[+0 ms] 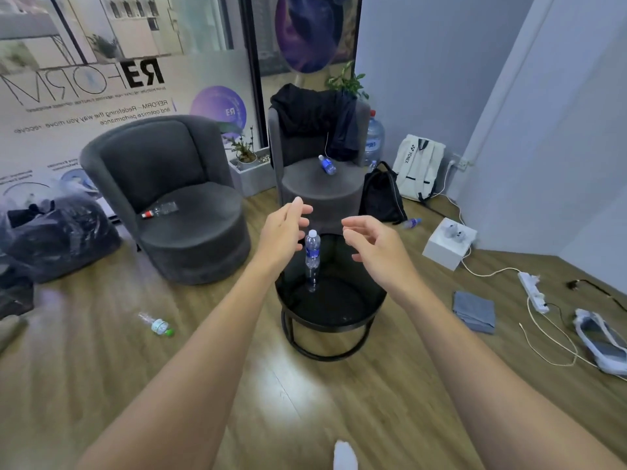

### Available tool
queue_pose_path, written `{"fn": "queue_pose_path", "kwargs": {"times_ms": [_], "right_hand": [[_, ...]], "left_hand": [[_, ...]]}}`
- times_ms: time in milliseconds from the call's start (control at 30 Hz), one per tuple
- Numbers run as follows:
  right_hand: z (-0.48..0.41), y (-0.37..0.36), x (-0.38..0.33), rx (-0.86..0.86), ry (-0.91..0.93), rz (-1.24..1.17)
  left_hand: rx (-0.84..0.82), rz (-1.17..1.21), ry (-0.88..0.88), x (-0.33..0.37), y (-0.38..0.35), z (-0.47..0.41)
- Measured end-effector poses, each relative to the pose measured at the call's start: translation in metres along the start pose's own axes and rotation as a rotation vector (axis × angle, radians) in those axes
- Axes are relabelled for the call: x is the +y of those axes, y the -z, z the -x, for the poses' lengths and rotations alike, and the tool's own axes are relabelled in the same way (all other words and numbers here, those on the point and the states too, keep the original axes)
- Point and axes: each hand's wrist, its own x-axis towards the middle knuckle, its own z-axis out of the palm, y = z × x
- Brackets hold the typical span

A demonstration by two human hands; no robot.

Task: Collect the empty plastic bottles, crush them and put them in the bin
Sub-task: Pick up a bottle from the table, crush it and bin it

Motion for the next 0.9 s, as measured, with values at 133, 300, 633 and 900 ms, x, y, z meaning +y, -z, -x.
{"fn": "queue_pose_path", "kwargs": {"times_ms": [133,300,633,900], "right_hand": [[-0.086,0.004,0.027,-0.034,-0.049,-0.001],[-0.192,-0.014,0.066,-0.114,-0.1,0.067],[-0.362,-0.094,0.206,-0.254,-0.216,0.377],[-0.438,-0.157,0.311,-0.524,-0.226,0.811]], "left_hand": [[0.008,-0.009,0.059,-0.01,-0.024,-0.076],[0.017,0.001,0.153,-0.037,-0.035,-0.168],[-0.015,0.051,0.467,-0.172,-0.065,-0.343],[0.001,0.05,0.671,-0.29,-0.104,-0.408]]}}
